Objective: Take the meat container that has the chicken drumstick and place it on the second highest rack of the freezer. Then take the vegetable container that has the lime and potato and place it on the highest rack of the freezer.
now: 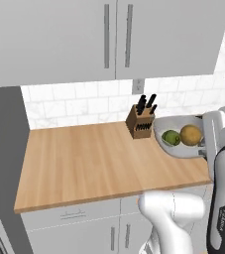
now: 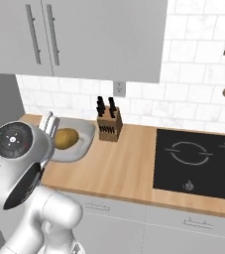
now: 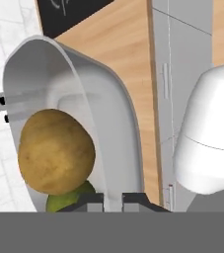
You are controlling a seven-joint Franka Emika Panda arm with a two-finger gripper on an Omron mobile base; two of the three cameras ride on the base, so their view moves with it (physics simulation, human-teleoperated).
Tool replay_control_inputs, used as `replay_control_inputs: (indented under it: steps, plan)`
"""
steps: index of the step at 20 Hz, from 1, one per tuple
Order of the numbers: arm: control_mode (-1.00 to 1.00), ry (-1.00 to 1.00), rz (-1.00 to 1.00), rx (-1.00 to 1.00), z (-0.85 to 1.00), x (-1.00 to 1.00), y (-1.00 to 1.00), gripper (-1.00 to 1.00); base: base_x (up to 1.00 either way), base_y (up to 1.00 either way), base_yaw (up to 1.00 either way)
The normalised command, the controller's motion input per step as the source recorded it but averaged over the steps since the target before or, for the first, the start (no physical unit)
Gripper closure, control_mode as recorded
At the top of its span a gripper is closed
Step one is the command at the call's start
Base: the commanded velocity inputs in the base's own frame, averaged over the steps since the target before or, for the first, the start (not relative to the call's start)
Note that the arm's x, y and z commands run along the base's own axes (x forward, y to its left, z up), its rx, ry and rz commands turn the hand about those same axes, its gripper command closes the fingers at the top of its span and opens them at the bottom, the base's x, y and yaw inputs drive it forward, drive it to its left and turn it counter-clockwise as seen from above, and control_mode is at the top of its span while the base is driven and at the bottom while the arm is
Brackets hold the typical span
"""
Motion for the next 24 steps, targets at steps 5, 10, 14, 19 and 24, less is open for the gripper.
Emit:
replay_control_inputs:
  steps: [5,10,14,19,24]
  plan:
    - [1.00,0.00,0.00,0.00,0.00,0.00,0.00,1.00,-1.00,0.32,0.08]
    - [1.00,0.00,0.00,0.00,0.00,0.00,0.00,1.00,-0.88,0.70,0.10]
    - [1.00,0.00,0.00,0.00,0.00,0.00,0.00,1.00,-0.55,0.98,0.08]
    - [1.00,0.00,0.00,0.00,0.00,0.00,0.00,1.00,-0.26,1.00,0.07]
    - [1.00,0.00,0.00,0.00,0.00,0.00,0.00,1.00,-0.01,1.00,0.01]
